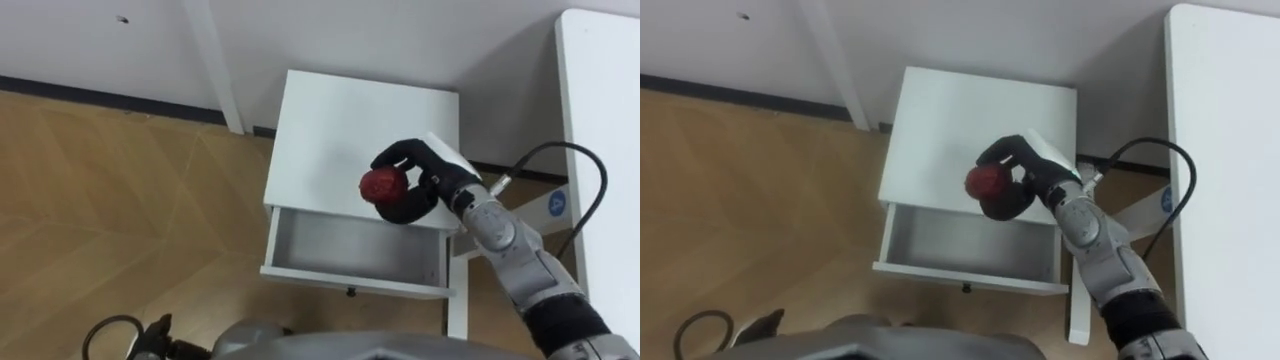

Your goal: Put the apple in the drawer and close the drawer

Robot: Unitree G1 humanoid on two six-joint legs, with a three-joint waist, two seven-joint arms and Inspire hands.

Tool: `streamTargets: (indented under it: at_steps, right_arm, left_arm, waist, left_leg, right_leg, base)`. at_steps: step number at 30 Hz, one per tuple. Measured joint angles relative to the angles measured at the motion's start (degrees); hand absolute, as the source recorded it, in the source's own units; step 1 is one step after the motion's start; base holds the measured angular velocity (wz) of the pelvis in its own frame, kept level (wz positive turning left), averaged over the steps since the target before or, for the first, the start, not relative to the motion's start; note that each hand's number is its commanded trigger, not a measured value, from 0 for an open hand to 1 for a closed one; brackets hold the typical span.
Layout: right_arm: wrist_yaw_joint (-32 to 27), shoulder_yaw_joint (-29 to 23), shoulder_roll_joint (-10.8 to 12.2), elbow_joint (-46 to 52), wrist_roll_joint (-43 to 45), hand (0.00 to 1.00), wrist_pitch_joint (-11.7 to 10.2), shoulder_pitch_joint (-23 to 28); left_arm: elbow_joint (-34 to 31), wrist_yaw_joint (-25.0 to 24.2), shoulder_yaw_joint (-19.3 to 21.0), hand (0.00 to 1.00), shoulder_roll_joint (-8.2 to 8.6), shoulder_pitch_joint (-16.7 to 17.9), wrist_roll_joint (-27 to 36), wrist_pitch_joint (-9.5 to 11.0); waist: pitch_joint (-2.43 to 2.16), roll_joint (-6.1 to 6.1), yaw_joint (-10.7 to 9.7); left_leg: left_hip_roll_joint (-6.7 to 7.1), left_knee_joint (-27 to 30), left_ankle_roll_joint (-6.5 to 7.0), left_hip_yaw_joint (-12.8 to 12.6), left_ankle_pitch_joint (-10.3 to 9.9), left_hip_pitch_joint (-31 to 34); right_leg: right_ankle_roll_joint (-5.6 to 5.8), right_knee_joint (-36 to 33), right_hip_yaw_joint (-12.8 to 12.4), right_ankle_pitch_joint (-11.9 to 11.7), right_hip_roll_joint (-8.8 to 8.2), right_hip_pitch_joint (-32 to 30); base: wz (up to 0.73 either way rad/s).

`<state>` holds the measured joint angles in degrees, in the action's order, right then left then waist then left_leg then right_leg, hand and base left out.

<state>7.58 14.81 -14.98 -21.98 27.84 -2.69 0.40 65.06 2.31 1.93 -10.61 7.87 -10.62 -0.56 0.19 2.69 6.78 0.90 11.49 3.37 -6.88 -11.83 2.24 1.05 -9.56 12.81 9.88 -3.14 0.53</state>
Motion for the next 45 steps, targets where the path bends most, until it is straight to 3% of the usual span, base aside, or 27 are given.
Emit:
streamTargets:
  at_steps: [4,5,6,7,12,24,36,39,42,44,45]
  right_arm:
    - [0.00,0.23,0.35,-1.59,0.08,1.00,-0.51,0.35]
    - [0.01,0.22,0.43,-1.96,0.27,0.65,-0.51,0.38]
    - [0.01,0.19,0.45,-2.24,0.54,0.07,-0.53,0.91]
    - [0.01,0.18,0.46,-2.29,0.72,0.00,-0.53,1.80]
    - [0.02,0.19,0.47,-2.29,1.26,0.00,-0.53,4.07]
    - [-0.01,0.18,0.47,-2.43,1.40,0.00,-0.57,4.04]
    - [-2.18,-0.54,0.81,-10.00,-0.76,0.00,-1.70,3.67]
    - [-5.15,-3.72,2.45,-17.23,-5.66,0.00,-2.74,2.77]
    - [-8.00,-9.43,3.88,-26.23,-10.05,0.00,-2.91,2.40]
    - [-10.02,-13.91,3.82,-31.22,-13.00,0.00,-2.83,3.16]
    - [-11.77,-16.67,3.25,-34.90,-15.86,0.00,-2.71,3.90]
  left_arm:
    - [-0.17,0.32,0.02,0.00,0.22,-0.27,1.14,1.52]
    - [-0.16,0.49,0.03,0.00,0.33,-0.31,1.20,1.67]
    - [-0.16,0.65,0.06,0.00,0.54,-0.37,1.24,2.03]
    - [-0.16,0.66,0.05,0.00,0.64,-0.37,1.65,2.40]
    - [-0.18,0.66,0.04,0.00,0.66,-0.32,4.47,2.57]
    - [-0.22,0.68,0.05,0.00,0.74,-0.31,5.48,2.74]
    - [0.35,2.33,0.08,0.00,1.23,-0.26,6.73,3.44]
    - [0.73,3.24,0.29,0.00,1.23,-0.41,7.77,3.46]
    - [1.04,3.79,1.11,0.00,1.64,0.21,8.93,3.45]
    - [1.60,3.81,2.56,0.00,2.65,0.60,8.83,3.37]
    - [2.83,3.71,2.56,0.00,3.10,0.67,8.85,3.26]
  waist:
    - [0.02,-0.04,-0.01]
    - [0.03,-0.05,-0.03]
    - [0.04,-0.07,-0.15]
    - [0.04,-0.07,-0.18]
    - [0.06,-0.11,-0.12]
    - [0.09,-0.15,-0.06]
    - [0.11,0.04,-0.16]
    - [0.10,0.06,-0.45]
    - [0.07,-0.12,-2.05]
    - [0.36,-1.33,-3.61]
    - [0.13,-2.38,-4.93]
  left_leg:
    - [0.00,-0.03,-0.01,-0.01,0.01,0.29]
    - [0.01,-0.04,-0.01,0.02,0.01,0.32]
    - [0.06,-0.02,-0.01,0.10,0.01,0.35]
    - [0.07,-0.02,-0.01,0.33,0.01,0.41]
    - [0.09,0.05,-0.01,0.73,0.01,1.01]
    - [0.11,0.00,-0.01,0.86,0.01,1.13]
    - [0.12,-0.21,-0.01,0.68,0.01,0.21]
    - [0.15,-0.13,-0.01,0.64,0.01,-0.03]
    - [0.50,0.55,0.08,0.38,-0.04,-0.08]
    - [0.82,1.95,0.74,-0.22,-0.45,0.24]
    - [0.81,2.15,1.53,-2.10,-0.91,0.02]
  right_leg:
    - [0.00,-0.03,0.09,0.00,0.00,-0.32]
    - [0.00,-0.01,0.13,0.00,0.00,-0.33]
    - [0.00,0.04,0.34,0.00,0.01,-0.30]
    - [0.00,0.02,0.65,0.00,0.01,-0.27]
    - [0.00,0.03,1.34,0.00,-0.09,-0.62]
    - [0.00,0.03,1.46,0.00,-0.10,-0.71]
    - [0.00,0.04,0.73,0.00,-0.12,-0.13]
    - [0.00,0.01,0.83,0.00,-0.21,0.19]
    - [0.33,-1.19,1.35,0.22,-0.85,0.21]
    - [1.23,-7.95,1.51,0.82,-1.75,-2.30]
    - [1.91,-16.99,1.33,1.24,-3.07,-5.92]
  base:
    - [0.00]
    - [0.00]
    - [0.05]
    - [0.08]
    - [0.04]
    - [0.00]
    - [-0.01]
    - [0.00]
    - [0.08]
    - [0.12]
    - [0.36]
